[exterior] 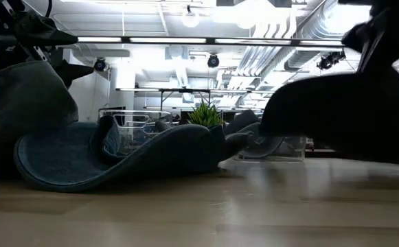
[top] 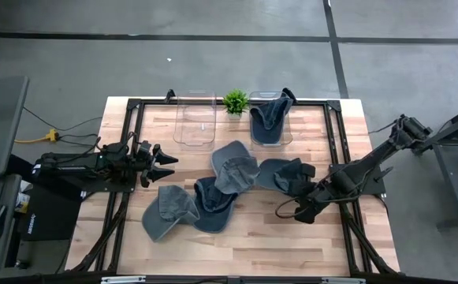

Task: Pick & Place hat
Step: Put the right blue cap into the right transparent bin

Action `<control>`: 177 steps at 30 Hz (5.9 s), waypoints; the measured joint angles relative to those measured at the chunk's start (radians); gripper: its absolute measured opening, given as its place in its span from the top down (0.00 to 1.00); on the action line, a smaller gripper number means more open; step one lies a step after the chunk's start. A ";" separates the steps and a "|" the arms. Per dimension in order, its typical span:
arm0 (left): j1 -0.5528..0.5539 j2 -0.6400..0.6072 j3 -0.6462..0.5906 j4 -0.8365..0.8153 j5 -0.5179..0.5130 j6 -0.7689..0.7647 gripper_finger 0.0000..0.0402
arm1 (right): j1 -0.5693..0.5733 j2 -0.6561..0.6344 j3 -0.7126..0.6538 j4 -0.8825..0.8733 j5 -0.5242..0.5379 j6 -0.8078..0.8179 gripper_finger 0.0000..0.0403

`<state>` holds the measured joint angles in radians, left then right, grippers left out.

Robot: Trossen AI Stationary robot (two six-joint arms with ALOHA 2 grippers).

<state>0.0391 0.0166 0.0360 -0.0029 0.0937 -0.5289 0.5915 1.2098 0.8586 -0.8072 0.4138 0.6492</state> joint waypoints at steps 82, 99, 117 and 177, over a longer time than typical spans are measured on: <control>0.000 0.000 0.000 0.000 0.000 0.000 0.34 | -0.998 0.001 0.267 -0.091 -0.033 -2.374 0.98; 0.000 0.000 0.000 0.000 0.000 0.000 0.34 | -1.018 0.100 0.267 -0.130 -0.041 -2.414 0.98; 0.000 0.000 0.000 0.000 0.000 0.000 0.34 | -1.024 0.142 0.263 -0.171 -0.101 -2.404 0.98; 0.000 0.000 0.000 0.000 0.000 0.000 0.34 | -1.147 0.148 0.264 0.103 -0.222 -0.944 0.69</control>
<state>0.0389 0.0164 0.0360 -0.0032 0.0937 -0.5289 -0.5557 1.3577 1.1225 -0.7044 0.1920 -0.2947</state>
